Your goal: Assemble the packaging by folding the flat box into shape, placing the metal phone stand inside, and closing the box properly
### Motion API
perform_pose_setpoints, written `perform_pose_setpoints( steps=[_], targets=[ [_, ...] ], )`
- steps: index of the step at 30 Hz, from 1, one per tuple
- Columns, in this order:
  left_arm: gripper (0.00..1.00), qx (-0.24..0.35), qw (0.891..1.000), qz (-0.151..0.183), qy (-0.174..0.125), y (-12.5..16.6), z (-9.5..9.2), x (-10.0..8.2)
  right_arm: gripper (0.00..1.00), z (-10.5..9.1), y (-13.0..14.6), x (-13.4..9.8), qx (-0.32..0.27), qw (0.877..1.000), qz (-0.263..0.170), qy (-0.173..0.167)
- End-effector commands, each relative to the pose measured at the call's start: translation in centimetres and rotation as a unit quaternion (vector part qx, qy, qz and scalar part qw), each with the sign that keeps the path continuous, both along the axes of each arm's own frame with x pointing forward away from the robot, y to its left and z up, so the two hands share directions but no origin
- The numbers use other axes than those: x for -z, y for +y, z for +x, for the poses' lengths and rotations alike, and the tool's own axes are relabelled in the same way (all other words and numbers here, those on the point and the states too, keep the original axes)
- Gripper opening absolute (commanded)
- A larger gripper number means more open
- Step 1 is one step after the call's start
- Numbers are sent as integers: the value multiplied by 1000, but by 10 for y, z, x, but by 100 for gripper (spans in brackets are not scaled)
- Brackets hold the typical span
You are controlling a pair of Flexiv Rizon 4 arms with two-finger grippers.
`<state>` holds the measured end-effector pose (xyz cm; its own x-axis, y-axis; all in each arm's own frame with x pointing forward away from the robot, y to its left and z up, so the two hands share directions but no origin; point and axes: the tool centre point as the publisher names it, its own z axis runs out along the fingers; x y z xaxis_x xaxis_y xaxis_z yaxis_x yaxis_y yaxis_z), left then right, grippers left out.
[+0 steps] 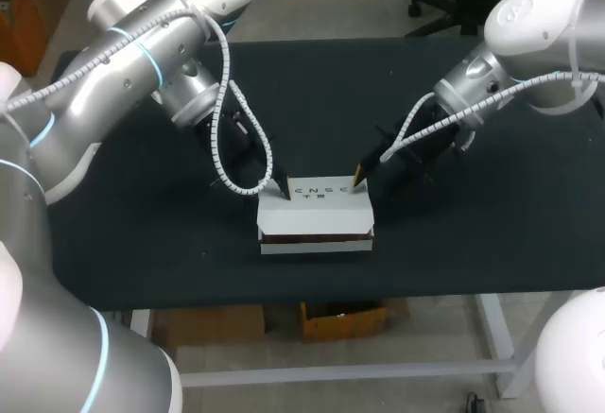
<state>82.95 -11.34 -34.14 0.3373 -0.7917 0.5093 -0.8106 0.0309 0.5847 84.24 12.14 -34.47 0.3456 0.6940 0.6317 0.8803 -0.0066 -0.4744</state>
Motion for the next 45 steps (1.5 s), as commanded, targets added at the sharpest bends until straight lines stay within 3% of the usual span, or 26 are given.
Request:
perform_pose_setpoints(
  steps=[1,7,10,45],
  targets=[
    [53,2,1000,1,1,-1,3,1,43,1,0,1,-2,1000,1,0],
    [59,5,1000,-1,-9,0,2,-2,42,1,0,1,-3,1000,0,-1],
    [71,3,1000,0,-16,1,1,-4,42,1,-1,1,-3,1000,0,-2],
    [67,-21,999,-7,-41,22,-5,-12,42,0,2,8,-8,1000,-2,-7]
  ],
)
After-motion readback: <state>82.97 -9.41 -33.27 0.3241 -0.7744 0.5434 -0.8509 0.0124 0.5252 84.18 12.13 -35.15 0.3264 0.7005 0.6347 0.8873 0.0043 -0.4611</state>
